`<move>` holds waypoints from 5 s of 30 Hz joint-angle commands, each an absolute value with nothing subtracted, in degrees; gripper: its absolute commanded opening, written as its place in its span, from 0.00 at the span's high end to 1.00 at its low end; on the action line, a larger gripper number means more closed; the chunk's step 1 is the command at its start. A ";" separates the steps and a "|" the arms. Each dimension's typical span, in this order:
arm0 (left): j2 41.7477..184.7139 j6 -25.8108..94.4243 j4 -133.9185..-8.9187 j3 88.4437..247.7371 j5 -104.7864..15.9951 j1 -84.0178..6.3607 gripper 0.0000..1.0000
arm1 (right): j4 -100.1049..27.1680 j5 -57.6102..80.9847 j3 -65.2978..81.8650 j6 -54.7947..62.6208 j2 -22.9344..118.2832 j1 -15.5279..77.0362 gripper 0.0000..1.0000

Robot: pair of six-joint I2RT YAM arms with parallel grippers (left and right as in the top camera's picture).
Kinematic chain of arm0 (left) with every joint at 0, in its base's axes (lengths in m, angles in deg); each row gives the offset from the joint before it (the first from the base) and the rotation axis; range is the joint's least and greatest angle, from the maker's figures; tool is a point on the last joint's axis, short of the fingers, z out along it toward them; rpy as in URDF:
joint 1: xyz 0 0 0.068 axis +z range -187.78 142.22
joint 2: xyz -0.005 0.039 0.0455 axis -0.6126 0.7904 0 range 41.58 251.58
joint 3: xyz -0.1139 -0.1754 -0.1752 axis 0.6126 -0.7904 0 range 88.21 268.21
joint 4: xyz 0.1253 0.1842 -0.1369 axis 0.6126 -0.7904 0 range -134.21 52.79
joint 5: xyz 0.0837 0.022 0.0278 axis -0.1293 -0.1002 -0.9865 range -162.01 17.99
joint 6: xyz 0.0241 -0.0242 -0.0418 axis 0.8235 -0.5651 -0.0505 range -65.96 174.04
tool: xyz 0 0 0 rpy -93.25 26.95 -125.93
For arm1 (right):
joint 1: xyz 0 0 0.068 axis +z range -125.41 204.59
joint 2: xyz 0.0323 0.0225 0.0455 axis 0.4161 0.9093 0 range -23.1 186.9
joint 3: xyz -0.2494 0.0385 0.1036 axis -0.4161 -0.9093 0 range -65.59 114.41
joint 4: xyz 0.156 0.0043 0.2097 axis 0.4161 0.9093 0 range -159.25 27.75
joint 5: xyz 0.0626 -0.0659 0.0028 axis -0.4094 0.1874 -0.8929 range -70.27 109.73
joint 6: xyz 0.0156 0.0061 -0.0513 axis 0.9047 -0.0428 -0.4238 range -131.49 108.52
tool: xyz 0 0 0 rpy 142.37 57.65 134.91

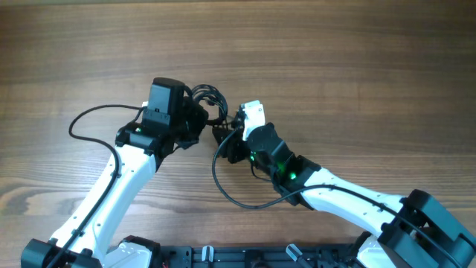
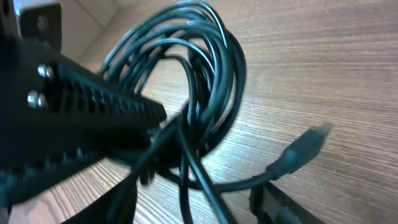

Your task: Untangle cables

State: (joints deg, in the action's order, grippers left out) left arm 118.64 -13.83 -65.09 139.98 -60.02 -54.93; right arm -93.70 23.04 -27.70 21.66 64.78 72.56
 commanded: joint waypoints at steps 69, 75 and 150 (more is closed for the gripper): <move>117.74 10.30 -61.42 139.98 -52.11 -57.99 0.96 | -95.58 14.45 -26.92 46.14 54.42 61.89 0.95; 117.74 10.10 -61.42 139.98 -50.23 -59.91 0.96 | -95.84 19.74 -26.92 47.71 56.49 61.91 0.95; 117.74 -2.18 -54.62 139.98 -46.54 -55.82 0.96 | -93.68 4.57 -26.92 23.52 65.83 68.38 0.58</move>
State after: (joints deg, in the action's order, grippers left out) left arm 118.88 -0.92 -57.33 138.30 -50.73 -55.30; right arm -93.72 12.46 -25.91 22.71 64.56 66.61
